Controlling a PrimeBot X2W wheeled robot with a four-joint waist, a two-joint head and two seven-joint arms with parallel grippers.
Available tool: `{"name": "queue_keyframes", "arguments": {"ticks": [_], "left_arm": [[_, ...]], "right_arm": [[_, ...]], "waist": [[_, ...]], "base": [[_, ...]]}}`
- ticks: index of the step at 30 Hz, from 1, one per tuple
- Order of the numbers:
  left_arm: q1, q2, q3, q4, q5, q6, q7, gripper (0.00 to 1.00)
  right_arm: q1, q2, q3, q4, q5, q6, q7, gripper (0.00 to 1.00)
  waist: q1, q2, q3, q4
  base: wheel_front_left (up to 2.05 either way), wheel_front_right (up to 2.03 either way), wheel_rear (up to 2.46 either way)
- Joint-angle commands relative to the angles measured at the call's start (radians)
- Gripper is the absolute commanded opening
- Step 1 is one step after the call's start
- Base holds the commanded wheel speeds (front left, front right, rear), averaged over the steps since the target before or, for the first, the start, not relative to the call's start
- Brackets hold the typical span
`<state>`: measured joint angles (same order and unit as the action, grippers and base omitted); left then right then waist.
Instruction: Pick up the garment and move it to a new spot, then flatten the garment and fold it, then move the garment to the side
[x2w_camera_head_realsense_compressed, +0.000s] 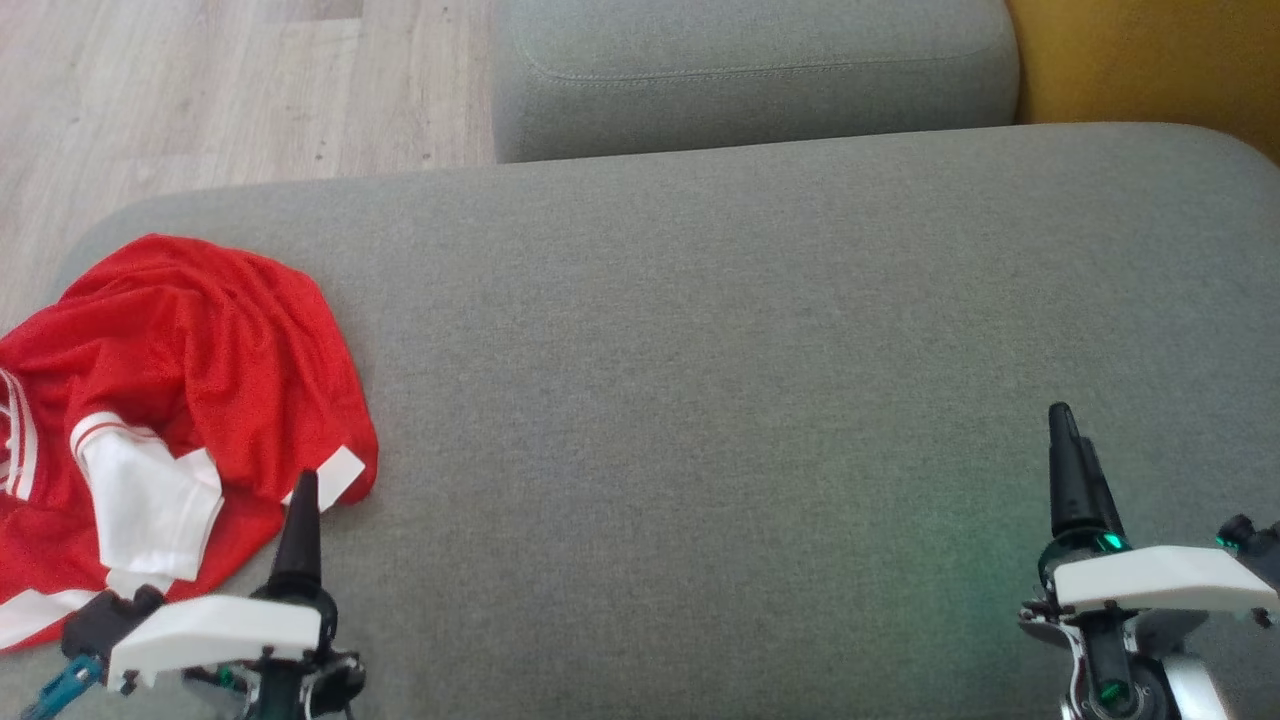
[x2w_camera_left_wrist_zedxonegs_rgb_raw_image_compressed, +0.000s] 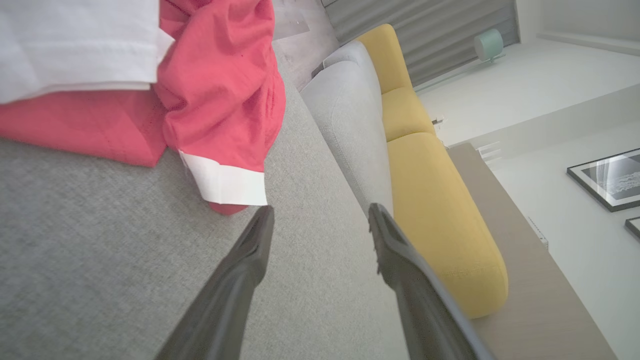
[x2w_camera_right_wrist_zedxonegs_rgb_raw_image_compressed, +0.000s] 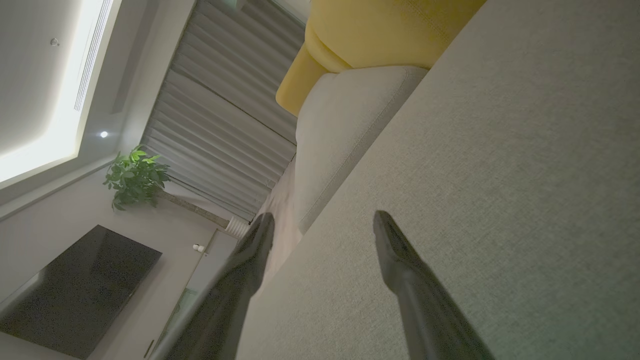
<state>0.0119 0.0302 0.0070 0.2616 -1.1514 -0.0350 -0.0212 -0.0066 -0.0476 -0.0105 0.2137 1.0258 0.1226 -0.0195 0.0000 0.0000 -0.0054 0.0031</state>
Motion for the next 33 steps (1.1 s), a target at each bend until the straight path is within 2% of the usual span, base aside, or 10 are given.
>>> {"name": "queue_keyframes", "arguments": {"ticks": [1, 23, 33], "left_arm": [[-0.023, 0.013, 0.004, -0.038, 0.032, 0.002, -0.015, 1.0], [-0.005, 0.015, -0.013, -0.072, 0.309, 0.027, -0.076, 1.0], [0.006, 0.016, -0.023, -0.082, 0.467, 0.041, -0.105, 1.0]], "right_arm": [[-0.014, -0.024, 0.014, -0.046, -0.038, 0.003, -0.014, 1.0], [0.003, -0.037, 0.06, -0.074, -0.314, 0.004, -0.076, 1.0], [0.009, -0.042, 0.073, -0.077, -0.448, 0.005, -0.106, 1.0]], "waist": [[0.0, 0.0, 0.0, 0.0], [0.0, 0.0, -0.001, -0.002], [0.0, 0.0, -0.002, 0.001]], "base": [[0.0, 0.0, 0.0], [0.0, 0.0, 0.0], [0.0, 0.0, 0.0]]}}
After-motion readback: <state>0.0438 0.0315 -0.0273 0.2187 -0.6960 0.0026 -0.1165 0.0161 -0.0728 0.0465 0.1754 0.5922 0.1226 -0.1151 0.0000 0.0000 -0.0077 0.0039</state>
